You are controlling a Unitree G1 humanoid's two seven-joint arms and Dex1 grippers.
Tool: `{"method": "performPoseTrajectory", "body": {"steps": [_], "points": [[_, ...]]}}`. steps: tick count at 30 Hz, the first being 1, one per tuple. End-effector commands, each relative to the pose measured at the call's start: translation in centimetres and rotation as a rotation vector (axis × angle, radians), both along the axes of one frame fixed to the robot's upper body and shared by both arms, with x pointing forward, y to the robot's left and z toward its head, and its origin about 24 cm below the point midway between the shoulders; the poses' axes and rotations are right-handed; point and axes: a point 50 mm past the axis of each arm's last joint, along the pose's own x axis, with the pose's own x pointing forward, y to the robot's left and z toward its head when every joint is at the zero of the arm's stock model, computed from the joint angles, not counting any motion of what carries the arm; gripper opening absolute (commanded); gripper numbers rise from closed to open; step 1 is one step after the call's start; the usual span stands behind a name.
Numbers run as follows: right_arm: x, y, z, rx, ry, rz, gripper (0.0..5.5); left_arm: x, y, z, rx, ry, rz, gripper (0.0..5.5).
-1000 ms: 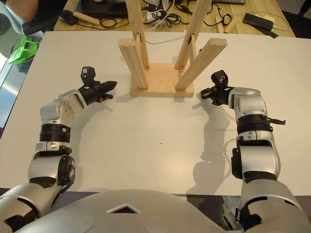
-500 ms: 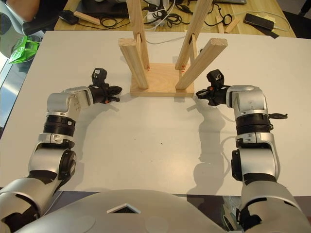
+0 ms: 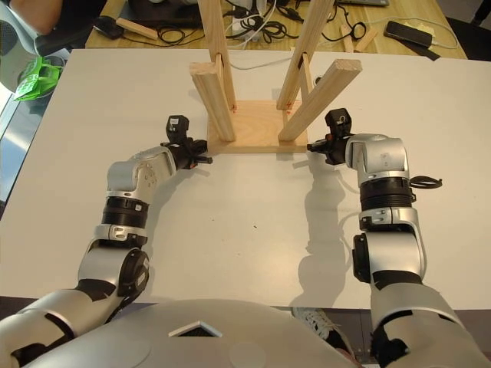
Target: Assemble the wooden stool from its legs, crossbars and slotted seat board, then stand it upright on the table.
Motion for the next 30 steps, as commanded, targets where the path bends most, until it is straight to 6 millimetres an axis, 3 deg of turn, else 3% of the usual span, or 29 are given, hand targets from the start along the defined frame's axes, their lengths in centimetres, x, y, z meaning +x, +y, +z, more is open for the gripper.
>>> {"method": "performPoseTrajectory", "body": {"steps": [1, 8, 13, 19, 30], "points": [[-1.7, 0.9, -1.0, 0.057, 0.058, 0.045, 0.00, -2.0, -0.1, -0.6, 0.009, 0.049, -0.012, 0.01], [-3.0, 1.7, -1.5, 0.091, 0.071, 0.111, 0.00, -2.0, -0.4, -0.3, 0.015, 0.028, -0.022, 0.01], [-2.9, -0.1, -0.8, -0.026, 0.022, 0.060, 0.00, -1.8, 0.8, -0.2, 0.110, -0.005, 0.044, 0.01], [-1.5, -1.8, -0.3, -0.129, -0.032, -0.016, 0.00, -1.7, 1.0, -0.2, 0.119, -0.019, 0.072, 0.01], [-0.8, 2.1, -1.2, 0.032, 0.021, 0.119, 0.00, -1.2, -1.2, 0.1, 0.004, -0.025, 0.026, 0.01]]}}
